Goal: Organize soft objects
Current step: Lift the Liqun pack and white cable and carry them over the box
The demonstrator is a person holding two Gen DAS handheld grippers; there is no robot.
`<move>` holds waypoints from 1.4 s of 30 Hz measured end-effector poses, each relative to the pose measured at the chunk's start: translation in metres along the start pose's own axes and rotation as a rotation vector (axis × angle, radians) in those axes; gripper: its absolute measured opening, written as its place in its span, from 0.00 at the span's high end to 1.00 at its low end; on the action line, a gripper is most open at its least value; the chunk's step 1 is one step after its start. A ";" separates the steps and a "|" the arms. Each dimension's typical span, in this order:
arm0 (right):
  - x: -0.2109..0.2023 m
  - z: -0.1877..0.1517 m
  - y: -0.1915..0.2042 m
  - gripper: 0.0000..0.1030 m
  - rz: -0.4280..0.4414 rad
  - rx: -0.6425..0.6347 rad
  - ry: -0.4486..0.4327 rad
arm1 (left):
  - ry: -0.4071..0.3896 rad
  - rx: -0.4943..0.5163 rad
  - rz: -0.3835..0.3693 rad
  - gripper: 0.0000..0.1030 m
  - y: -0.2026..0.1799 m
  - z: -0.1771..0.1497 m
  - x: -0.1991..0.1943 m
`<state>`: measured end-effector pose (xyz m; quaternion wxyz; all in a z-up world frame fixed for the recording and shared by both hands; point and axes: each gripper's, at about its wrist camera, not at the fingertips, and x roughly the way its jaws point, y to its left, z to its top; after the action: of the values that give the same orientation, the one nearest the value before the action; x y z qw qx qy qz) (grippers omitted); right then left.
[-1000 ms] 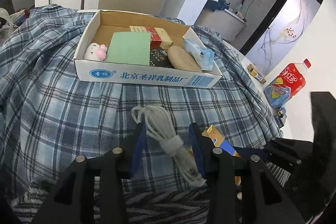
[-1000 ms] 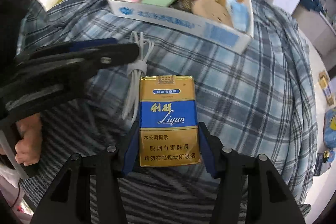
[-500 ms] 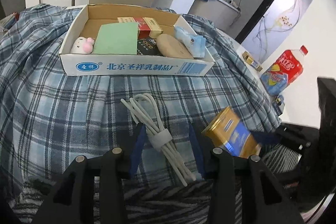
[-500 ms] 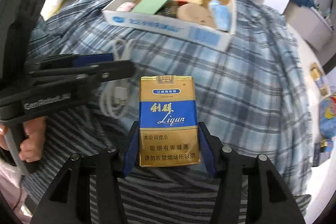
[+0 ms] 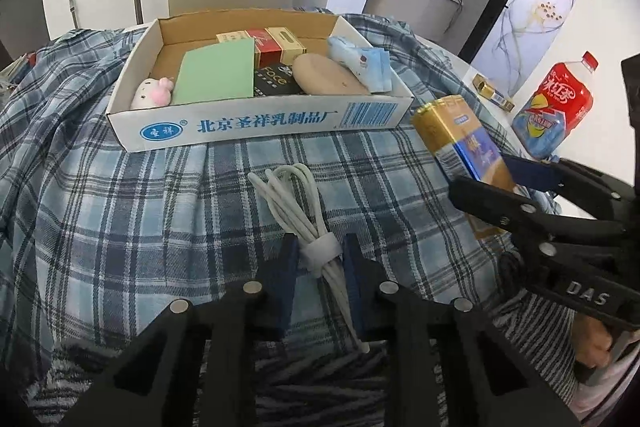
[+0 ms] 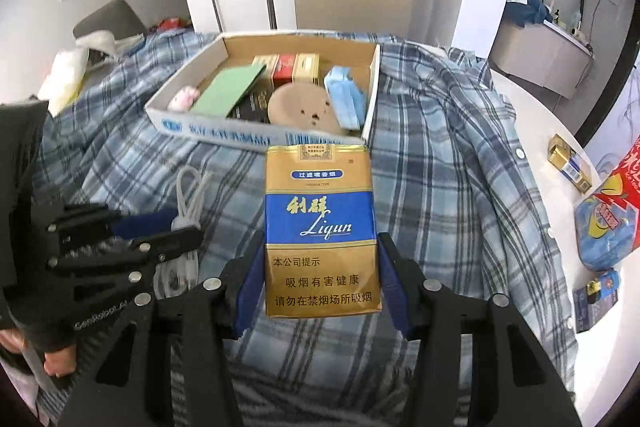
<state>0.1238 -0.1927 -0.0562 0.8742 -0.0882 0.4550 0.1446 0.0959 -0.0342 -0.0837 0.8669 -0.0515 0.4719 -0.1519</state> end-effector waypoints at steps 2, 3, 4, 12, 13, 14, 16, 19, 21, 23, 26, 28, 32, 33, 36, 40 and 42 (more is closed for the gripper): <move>0.002 -0.001 0.002 0.49 0.010 0.006 -0.027 | -0.021 0.004 -0.007 0.78 -0.001 0.000 -0.004; 0.004 -0.002 0.003 0.49 0.020 -0.002 -0.045 | -0.038 0.009 -0.013 0.78 -0.002 0.000 -0.008; 0.006 -0.004 0.005 0.49 0.026 -0.009 -0.058 | -0.057 0.015 -0.015 0.78 -0.003 0.000 -0.012; -0.016 -0.011 0.000 0.49 0.103 0.018 -0.217 | -0.305 0.091 -0.009 0.78 -0.016 -0.005 -0.057; -0.019 -0.012 0.000 0.49 0.124 0.014 -0.234 | -0.335 0.103 0.001 0.78 -0.018 -0.006 -0.063; -0.022 -0.012 0.000 0.49 0.132 0.012 -0.248 | -0.355 0.109 0.000 0.78 -0.019 -0.007 -0.066; -0.028 -0.013 0.002 0.49 0.117 0.007 -0.278 | -0.400 0.132 0.022 0.78 -0.024 -0.010 -0.078; -0.034 -0.014 0.004 0.49 0.099 -0.003 -0.311 | -0.475 0.158 0.038 0.78 -0.032 -0.012 -0.100; -0.043 -0.013 0.008 0.49 0.089 -0.026 -0.345 | -0.487 0.146 0.028 0.78 -0.032 -0.009 -0.114; -0.057 -0.011 0.012 0.49 0.055 -0.060 -0.401 | -0.491 0.139 0.027 0.78 -0.031 -0.007 -0.123; -0.081 -0.003 0.016 0.49 0.024 -0.072 -0.483 | -0.518 0.170 0.056 0.78 -0.037 -0.001 -0.138; -0.095 0.007 0.017 0.49 0.025 -0.054 -0.527 | -0.555 0.187 0.079 0.78 -0.041 0.004 -0.150; -0.117 0.034 0.019 0.49 0.008 -0.026 -0.627 | -0.631 0.208 0.104 0.78 -0.046 0.024 -0.166; -0.120 0.041 0.019 0.49 0.008 -0.024 -0.647 | -0.660 0.220 0.115 0.78 -0.047 0.033 -0.169; -0.122 0.064 0.019 0.49 0.003 -0.012 -0.686 | -0.716 0.235 0.107 0.78 -0.047 0.055 -0.172; -0.109 0.093 0.015 0.49 0.006 0.024 -0.685 | -0.732 0.224 0.103 0.78 -0.039 0.084 -0.161; -0.099 0.108 0.016 0.49 -0.023 0.021 -0.682 | -0.724 0.206 0.109 0.78 -0.032 0.100 -0.150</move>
<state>0.1475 -0.1640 0.0866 0.9785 -0.0307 0.1371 0.1513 0.0961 -0.0227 0.0993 0.9849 0.0108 0.1196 -0.1244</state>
